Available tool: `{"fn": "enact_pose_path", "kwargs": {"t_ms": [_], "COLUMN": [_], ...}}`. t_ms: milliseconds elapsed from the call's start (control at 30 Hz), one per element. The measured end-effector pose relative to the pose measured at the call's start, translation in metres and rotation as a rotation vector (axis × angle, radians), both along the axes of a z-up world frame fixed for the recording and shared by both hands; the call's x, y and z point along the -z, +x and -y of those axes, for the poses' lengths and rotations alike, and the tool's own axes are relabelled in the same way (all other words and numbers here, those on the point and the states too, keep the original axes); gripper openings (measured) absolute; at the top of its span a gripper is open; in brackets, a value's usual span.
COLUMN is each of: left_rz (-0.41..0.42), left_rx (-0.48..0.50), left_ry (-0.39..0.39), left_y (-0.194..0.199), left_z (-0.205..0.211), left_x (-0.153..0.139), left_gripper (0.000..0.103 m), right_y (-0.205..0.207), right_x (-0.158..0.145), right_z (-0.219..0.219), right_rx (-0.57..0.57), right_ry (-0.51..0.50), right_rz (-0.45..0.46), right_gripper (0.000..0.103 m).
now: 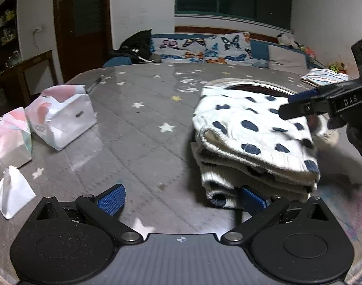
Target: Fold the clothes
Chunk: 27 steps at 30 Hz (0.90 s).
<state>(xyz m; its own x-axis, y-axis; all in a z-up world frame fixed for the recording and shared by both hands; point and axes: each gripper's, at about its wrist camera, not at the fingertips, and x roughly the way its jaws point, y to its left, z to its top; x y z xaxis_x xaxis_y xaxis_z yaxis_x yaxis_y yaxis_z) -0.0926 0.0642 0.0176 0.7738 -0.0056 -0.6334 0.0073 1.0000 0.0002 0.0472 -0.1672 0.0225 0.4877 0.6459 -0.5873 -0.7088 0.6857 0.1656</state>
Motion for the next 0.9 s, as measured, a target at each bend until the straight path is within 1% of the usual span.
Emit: {"fn": "enact_pose_path", "kwargs": {"t_ms": [167,333,433,567,700,767,900], "left_rz": [0.001,0.0,0.001,-0.003,-0.01,-0.016,0.022], "left_rx": [-0.032,-0.036,-0.04,-0.047,-0.097,-0.139,-0.183], "left_ry": [0.018,0.042,0.067,0.099,0.089,0.089,0.042], "left_y": [0.017,0.036,0.048,0.064,0.077,0.081,0.071], "left_z": [-0.01,-0.016,-0.02,-0.028,-0.041,-0.046,-0.053], "left_x": [-0.002,-0.002,-0.002,0.0,0.0,-0.002,-0.014], "left_gripper": [0.103,0.103,0.103,0.103,0.103,0.103,0.103], "right_y": [0.013,0.013,0.012,0.012,0.016,0.02,0.023], "right_x": [0.009,0.017,0.017,0.008,0.003,0.002,0.001], "right_z": [0.005,0.012,0.016,0.015,0.01,0.007,0.0], "right_rx": [0.055,0.079,0.087,0.088,0.085,0.086,0.079], "right_ry": [-0.016,-0.033,-0.03,-0.025,-0.026,-0.03,-0.031], "right_rz": [-0.034,-0.057,-0.059,-0.028,-0.011,-0.006,0.002], "right_gripper": [0.103,0.103,0.103,0.103,0.103,0.103,0.103]}}
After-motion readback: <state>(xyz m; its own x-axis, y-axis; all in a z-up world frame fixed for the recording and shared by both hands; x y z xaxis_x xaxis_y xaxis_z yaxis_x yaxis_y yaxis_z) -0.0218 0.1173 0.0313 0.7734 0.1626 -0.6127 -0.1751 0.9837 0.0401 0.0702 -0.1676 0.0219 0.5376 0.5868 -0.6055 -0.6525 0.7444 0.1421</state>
